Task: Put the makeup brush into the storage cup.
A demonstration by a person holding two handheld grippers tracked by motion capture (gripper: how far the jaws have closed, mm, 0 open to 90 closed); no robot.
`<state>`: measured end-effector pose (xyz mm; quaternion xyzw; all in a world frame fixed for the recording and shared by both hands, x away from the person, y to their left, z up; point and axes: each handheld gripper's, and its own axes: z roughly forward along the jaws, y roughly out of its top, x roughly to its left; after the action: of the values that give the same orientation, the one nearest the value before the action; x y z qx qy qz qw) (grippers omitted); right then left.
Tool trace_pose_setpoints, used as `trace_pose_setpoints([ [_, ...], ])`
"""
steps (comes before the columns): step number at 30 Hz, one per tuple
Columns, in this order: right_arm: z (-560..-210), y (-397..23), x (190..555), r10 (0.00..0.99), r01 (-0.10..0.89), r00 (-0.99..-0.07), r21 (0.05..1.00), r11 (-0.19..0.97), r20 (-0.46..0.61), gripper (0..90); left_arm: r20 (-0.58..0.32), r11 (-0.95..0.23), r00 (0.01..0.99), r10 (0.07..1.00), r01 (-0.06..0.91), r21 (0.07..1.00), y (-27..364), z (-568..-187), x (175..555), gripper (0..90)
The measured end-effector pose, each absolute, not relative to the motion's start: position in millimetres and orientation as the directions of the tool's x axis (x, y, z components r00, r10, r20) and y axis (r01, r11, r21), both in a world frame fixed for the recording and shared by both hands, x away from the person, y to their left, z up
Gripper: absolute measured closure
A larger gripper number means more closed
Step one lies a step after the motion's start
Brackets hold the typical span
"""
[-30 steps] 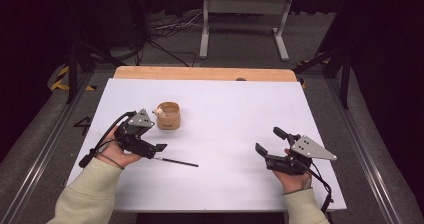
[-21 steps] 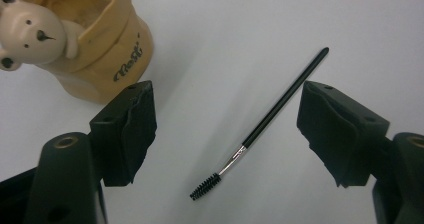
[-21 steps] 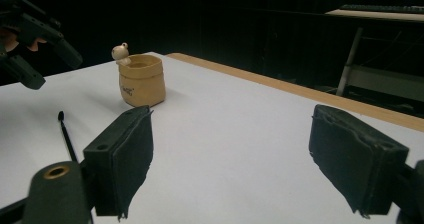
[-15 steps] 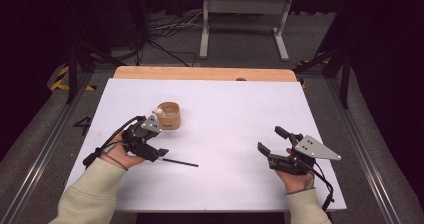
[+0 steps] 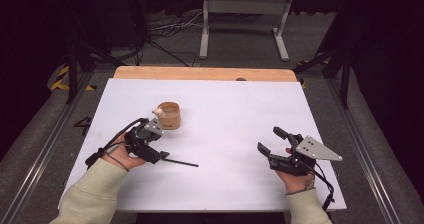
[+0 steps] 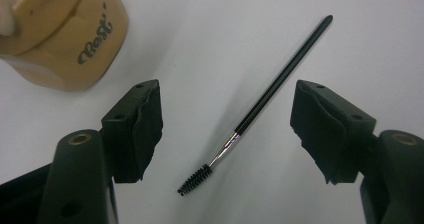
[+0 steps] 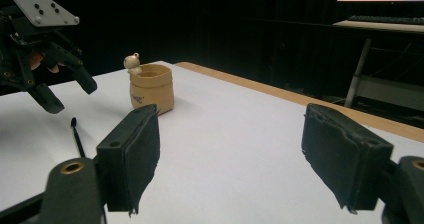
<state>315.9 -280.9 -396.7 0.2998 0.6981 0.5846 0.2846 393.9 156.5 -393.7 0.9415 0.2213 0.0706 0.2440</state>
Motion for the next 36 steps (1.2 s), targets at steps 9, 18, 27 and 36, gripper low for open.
trace_pose_setpoints([
  [9,-396.0,-279.5,315.3,0.737,0.08,-0.675,0.988,0.129,-0.041,24.6,0.011,-0.811,0.902,0.432,0.382,0.444,149.1,-407.4,396.9,34.0],
  [18,-399.3,-275.3,315.8,0.725,0.086,-0.687,0.986,0.143,-0.045,24.7,0.016,-0.837,0.904,0.426,0.388,0.386,144.4,-419.7,398.8,40.1],
  [27,-399.0,-274.2,315.8,0.719,0.085,-0.693,0.986,0.141,-0.043,24.7,0.016,-0.839,0.892,0.452,0.419,0.348,143.6,-428.0,402.3,42.6],
  [36,-400.4,-274.3,315.4,0.716,0.095,-0.697,0.987,0.133,-0.029,24.6,0.006,-0.848,0.895,0.445,0.42,0.323,142.4,-431.2,403.4,52.4],
])
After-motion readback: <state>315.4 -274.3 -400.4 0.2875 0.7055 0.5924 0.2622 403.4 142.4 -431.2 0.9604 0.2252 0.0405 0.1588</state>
